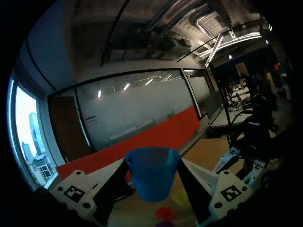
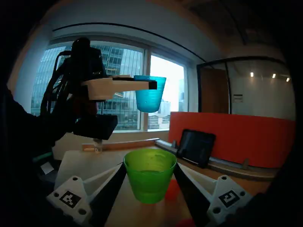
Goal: Pour water
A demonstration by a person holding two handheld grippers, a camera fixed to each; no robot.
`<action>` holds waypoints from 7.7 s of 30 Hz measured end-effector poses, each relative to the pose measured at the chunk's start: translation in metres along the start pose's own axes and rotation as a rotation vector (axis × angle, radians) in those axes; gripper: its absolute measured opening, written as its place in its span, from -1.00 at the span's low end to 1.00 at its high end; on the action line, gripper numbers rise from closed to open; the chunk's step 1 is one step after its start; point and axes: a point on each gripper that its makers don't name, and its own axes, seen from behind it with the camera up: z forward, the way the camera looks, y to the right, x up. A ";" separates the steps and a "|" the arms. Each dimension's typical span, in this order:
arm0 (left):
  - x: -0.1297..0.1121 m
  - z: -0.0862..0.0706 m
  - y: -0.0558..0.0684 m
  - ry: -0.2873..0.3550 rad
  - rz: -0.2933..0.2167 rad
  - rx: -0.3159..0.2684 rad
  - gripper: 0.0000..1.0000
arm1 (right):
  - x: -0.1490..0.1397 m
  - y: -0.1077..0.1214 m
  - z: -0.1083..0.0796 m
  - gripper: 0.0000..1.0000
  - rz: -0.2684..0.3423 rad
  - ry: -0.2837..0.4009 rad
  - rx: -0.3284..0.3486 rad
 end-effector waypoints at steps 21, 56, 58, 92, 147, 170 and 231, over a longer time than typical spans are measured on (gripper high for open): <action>-0.028 -0.008 0.007 -0.019 -0.245 -0.055 0.77 | -0.001 -0.003 -0.003 0.81 -0.002 -0.022 0.005; -0.179 -0.044 0.049 -0.254 -0.254 -0.130 0.77 | -0.039 0.003 -0.023 0.82 0.018 -0.189 0.026; -0.185 -0.046 0.053 -0.267 -0.251 -0.139 0.77 | -0.045 0.003 -0.024 0.82 0.019 -0.204 0.030; -0.316 -0.068 0.117 -0.588 -0.226 -0.303 0.77 | -0.167 0.004 -0.018 0.82 0.027 -0.500 0.098; -0.349 -0.103 0.125 -0.664 -0.277 -0.272 0.89 | -0.209 0.000 -0.044 1.00 0.020 -0.562 0.036; -0.326 -0.140 0.110 -0.611 -0.276 -0.152 0.88 | -0.187 0.007 -0.110 1.00 0.035 -0.503 -0.089; -0.258 -0.157 -0.038 -0.094 -0.251 0.526 0.89 | -0.075 0.134 -0.228 1.00 0.013 0.073 -1.046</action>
